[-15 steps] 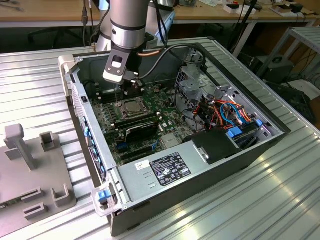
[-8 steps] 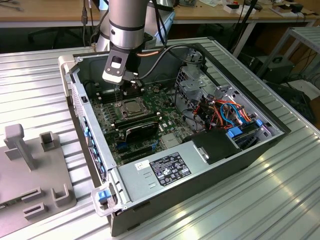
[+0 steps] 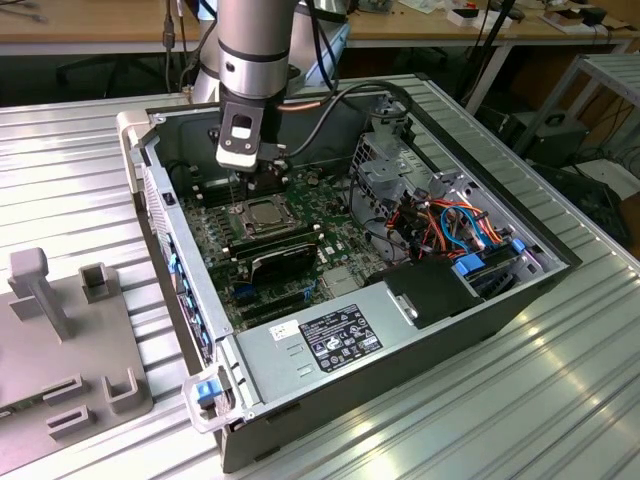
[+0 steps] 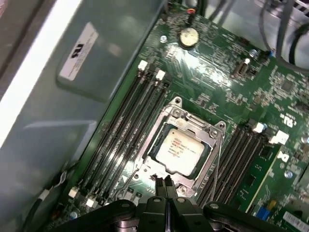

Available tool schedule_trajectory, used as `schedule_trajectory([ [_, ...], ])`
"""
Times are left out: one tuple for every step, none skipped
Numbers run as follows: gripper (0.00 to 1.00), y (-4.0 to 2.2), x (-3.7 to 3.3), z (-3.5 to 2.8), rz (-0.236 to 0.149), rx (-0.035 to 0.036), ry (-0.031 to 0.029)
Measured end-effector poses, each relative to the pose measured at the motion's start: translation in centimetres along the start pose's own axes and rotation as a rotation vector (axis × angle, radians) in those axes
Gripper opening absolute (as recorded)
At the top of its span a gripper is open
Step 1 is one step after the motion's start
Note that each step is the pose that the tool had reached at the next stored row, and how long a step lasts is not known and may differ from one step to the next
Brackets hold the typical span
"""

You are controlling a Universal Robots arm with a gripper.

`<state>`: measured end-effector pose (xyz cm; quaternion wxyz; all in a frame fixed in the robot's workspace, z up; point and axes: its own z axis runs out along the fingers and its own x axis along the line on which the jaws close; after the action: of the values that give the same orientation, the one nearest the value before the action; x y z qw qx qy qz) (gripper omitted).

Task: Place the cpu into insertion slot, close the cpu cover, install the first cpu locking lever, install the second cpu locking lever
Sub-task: 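Install the first cpu locking lever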

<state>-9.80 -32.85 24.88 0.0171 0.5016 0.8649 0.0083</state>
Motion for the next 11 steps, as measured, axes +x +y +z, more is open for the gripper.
schedule_trajectory([
  [0.11,0.0,0.0,0.0,-0.02,-0.0004,0.0006],
  [0.11,-0.02,0.01,0.0,-0.03,-0.0006,0.0009],
  [0.11,-0.15,0.08,-0.01,-0.034,-0.0008,0.001],
  [0.11,-0.26,0.15,-0.01,-0.034,-0.0008,0.0012],
  [0.11,-0.36,0.21,-0.02,-0.034,-0.0008,0.0012],
  [0.11,-0.45,0.26,-0.02,-0.034,-0.0008,0.0012],
  [0.11,-0.54,0.31,-0.02,-0.034,-0.0008,0.0012],
  [0.11,-0.64,0.36,-0.03,-0.035,-0.0008,0.0012],
  [0.11,-0.84,0.48,-0.04,-0.036,-0.0008,0.0013],
  [0.11,-1.06,0.61,-0.05,-0.037,-0.0008,0.0013],
  [0.11,-1.28,0.73,-0.06,-0.039,-0.0009,0.0013],
])
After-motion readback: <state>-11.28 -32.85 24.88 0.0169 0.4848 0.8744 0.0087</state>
